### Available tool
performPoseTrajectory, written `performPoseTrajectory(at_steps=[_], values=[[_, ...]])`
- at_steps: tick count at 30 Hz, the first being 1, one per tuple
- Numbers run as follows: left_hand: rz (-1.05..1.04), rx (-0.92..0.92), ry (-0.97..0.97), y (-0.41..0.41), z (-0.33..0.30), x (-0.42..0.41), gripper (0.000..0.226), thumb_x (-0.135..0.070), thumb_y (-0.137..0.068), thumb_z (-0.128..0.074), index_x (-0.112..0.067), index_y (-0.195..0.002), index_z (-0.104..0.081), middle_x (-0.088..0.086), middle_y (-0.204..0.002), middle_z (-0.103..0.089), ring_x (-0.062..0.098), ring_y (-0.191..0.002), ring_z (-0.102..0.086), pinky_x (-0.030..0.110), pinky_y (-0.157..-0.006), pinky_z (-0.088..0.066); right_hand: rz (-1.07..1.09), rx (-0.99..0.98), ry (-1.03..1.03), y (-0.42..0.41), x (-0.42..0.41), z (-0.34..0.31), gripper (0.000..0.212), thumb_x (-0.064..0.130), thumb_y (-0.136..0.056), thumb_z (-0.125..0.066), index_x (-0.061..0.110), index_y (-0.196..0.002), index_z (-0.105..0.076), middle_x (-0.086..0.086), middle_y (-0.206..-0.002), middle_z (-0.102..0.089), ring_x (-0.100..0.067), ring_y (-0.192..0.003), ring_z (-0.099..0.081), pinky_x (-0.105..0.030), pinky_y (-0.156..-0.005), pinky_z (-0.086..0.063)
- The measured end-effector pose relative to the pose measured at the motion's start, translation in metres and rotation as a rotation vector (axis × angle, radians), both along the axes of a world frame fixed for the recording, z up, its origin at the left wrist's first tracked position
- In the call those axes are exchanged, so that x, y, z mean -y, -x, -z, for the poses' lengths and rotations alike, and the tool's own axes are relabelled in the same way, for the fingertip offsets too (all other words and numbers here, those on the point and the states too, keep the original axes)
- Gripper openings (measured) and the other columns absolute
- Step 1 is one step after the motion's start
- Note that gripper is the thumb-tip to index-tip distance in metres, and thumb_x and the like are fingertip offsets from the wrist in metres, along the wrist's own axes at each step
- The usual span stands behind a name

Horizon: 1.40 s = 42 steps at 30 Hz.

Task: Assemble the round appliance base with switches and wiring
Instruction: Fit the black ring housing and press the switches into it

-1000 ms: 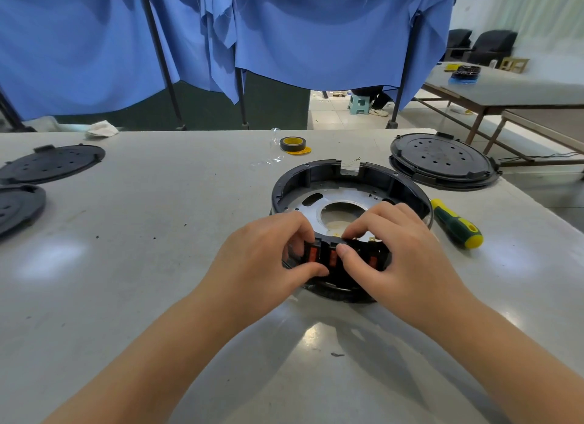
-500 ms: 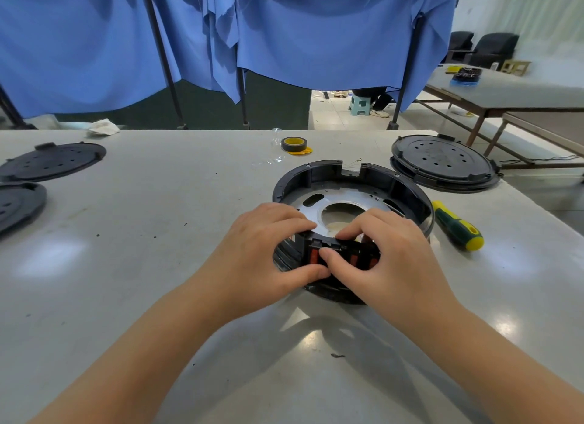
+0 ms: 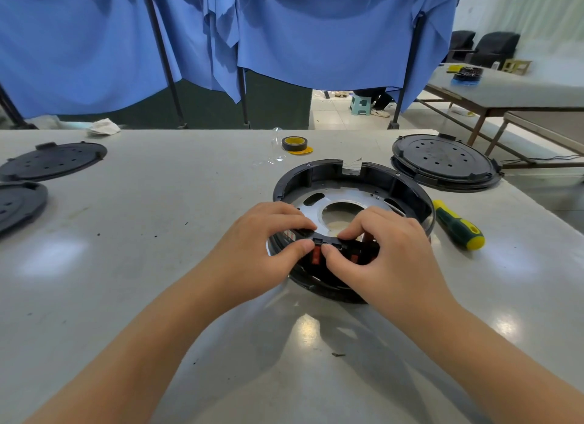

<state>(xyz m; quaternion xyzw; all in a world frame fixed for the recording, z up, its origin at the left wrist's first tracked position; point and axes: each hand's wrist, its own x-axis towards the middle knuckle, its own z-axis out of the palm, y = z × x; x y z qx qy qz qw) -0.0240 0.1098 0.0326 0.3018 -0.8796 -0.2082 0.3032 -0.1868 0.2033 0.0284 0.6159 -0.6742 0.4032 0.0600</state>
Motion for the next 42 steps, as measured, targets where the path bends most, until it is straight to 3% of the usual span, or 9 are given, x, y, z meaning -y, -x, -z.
performPoseTrajectory(at_steps=[5,10,16,23,29,34,38,42], values=[[-0.019,-0.048,-0.093,0.002,-0.003,0.001,0.017,-0.022,-0.085,-0.070,-0.030,-0.100,-0.075,-0.021,-0.103,-0.064,-0.005,-0.107,-0.050,0.001,-0.088,-0.032,0.036,0.002,-0.011,-0.003,0.002,0.000,0.023,0.044,-0.069,-0.064,0.023,-0.067,-0.054,0.014,-0.066,-0.055,-0.006,-0.069,-0.050,-0.023,-0.080,-0.027],[0.000,-0.029,-0.057,0.000,0.000,0.002,0.024,-0.019,-0.086,-0.070,-0.028,-0.107,-0.072,-0.022,-0.109,-0.061,-0.005,-0.111,-0.048,0.006,-0.095,-0.033,0.033,-0.013,-0.004,-0.002,0.001,0.001,0.022,0.044,-0.070,-0.065,0.024,-0.069,-0.056,0.015,-0.067,-0.055,-0.006,-0.068,-0.051,-0.024,-0.082,-0.029],[0.050,-0.007,-0.021,-0.005,0.007,0.004,0.039,-0.017,-0.078,-0.077,-0.031,-0.112,-0.066,-0.021,-0.128,-0.053,-0.012,-0.130,-0.032,0.001,-0.104,-0.019,0.019,-0.110,-0.064,0.002,-0.003,0.002,0.026,0.046,-0.067,-0.066,0.027,-0.083,-0.061,0.016,-0.078,-0.058,-0.008,-0.074,-0.052,-0.022,-0.082,-0.027],[0.025,-0.045,0.018,-0.001,0.008,0.004,0.035,-0.013,-0.074,-0.077,-0.028,-0.105,-0.069,-0.023,-0.111,-0.055,-0.005,-0.113,-0.047,0.002,-0.095,-0.029,0.070,-0.138,-0.120,-0.002,0.000,0.002,0.030,0.049,-0.066,-0.064,0.029,-0.089,-0.062,0.015,-0.081,-0.059,-0.008,-0.079,-0.054,-0.022,-0.082,-0.024],[0.010,-0.052,0.029,0.000,0.008,0.004,0.033,-0.013,-0.074,-0.077,-0.027,-0.103,-0.071,-0.022,-0.108,-0.058,-0.003,-0.109,-0.050,0.002,-0.092,-0.031,0.099,-0.166,-0.098,-0.004,0.001,0.004,0.028,0.049,-0.067,-0.061,0.029,-0.087,-0.062,0.015,-0.076,-0.061,-0.011,-0.076,-0.055,-0.026,-0.081,-0.026],[0.031,-0.057,-0.014,-0.004,0.006,0.004,0.027,-0.036,-0.080,-0.069,-0.033,-0.106,-0.072,-0.023,-0.110,-0.061,-0.004,-0.113,-0.052,0.009,-0.096,-0.037,0.037,-0.143,-0.085,0.000,-0.002,0.003,0.029,0.051,-0.072,-0.059,0.028,-0.089,-0.065,0.015,-0.080,-0.063,-0.009,-0.080,-0.057,-0.022,-0.085,-0.026],[0.017,-0.063,0.044,-0.002,0.006,0.004,0.020,-0.032,-0.084,-0.070,-0.029,-0.103,-0.074,-0.020,-0.104,-0.064,0.001,-0.106,-0.056,0.018,-0.094,-0.042,-0.051,-0.096,-0.102,0.008,-0.004,-0.001,0.028,0.048,-0.079,-0.059,0.027,-0.096,-0.067,0.016,-0.088,-0.062,-0.006,-0.086,-0.056,-0.025,-0.089,-0.036],[0.020,-0.063,-0.006,-0.004,0.006,0.006,0.015,-0.027,-0.086,-0.071,-0.029,-0.101,-0.074,-0.021,-0.104,-0.065,-0.002,-0.108,-0.056,0.011,-0.093,-0.040,-0.146,0.012,-0.077,0.026,-0.007,-0.011,0.019,0.037,-0.085,-0.058,0.027,-0.098,-0.067,0.019,-0.096,-0.061,-0.001,-0.099,-0.053,-0.016,-0.089,-0.037]])
